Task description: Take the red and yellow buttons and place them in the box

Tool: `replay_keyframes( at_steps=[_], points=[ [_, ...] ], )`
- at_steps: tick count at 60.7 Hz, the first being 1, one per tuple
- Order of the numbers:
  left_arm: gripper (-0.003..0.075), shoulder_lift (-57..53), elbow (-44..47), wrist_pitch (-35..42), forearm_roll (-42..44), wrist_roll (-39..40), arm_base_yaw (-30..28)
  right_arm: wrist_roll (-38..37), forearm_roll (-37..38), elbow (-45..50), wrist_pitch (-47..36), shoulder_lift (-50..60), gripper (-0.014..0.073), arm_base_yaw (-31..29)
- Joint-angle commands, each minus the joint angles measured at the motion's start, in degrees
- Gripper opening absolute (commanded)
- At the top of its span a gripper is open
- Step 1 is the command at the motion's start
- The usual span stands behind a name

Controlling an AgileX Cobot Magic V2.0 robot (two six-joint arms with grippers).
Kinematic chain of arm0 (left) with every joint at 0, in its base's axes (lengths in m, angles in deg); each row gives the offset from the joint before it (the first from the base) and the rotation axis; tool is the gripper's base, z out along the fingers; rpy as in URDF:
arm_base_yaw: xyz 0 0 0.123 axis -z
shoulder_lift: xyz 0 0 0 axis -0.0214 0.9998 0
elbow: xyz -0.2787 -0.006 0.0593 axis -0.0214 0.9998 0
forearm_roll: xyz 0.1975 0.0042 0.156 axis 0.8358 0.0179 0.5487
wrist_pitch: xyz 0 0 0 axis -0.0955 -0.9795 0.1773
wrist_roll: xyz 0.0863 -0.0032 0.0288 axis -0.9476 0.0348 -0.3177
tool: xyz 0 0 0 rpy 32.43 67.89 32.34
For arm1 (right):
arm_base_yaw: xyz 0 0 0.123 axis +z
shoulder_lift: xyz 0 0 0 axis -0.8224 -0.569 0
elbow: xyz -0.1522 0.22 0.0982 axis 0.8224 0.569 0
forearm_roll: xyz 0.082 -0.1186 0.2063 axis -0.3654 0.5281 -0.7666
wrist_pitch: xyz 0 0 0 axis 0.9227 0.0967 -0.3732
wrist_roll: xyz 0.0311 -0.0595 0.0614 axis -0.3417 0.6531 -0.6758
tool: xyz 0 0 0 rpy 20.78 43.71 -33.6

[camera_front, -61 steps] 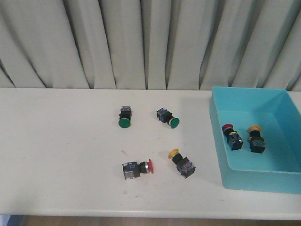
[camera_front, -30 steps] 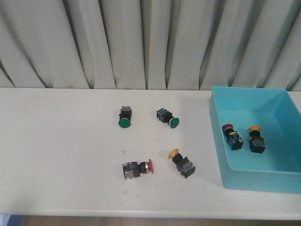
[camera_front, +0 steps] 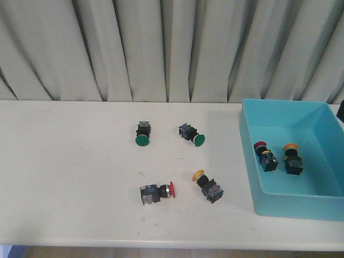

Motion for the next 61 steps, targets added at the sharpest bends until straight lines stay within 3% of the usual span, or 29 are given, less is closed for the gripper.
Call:
replay_keyframes(
  at_steps=[1, 9, 16, 32, 45, 61],
  points=[
    [-0.0006, -0.83, 2.69, 4.01, -0.38, 0.20, 0.04, -24.02, 21.94, -1.57, -0.50, 1.26, -0.0008, 0.01],
    [-0.0006, -0.83, 2.69, 4.01, -0.38, 0.20, 0.04, -47.27, 42.97, -1.57, 3.35, 3.32, -0.0008, 0.01],
    [-0.0006, -0.83, 2.69, 4.01, -0.38, 0.20, 0.04, -56.65, 51.90, 1.81, 2.66, 6.60, -0.0008, -0.10],
    [-0.0006, -0.83, 2.69, 4.01, -0.38, 0.20, 0.04, -55.80, 52.21, 22.70, -15.84, 19.64, -0.0008, -0.10],
    [-0.0006, -0.83, 2.69, 4.01, -0.38, 0.20, 0.04, -55.80, 50.81, 35.76, -16.79, 30.62, -0.0008, -0.10],
    [-0.0006, -0.83, 2.69, 4.01, -0.38, 0.20, 0.04, -55.80, 50.86, 43.32, -15.07, 40.86, -0.0008, -0.10]
  ],
)
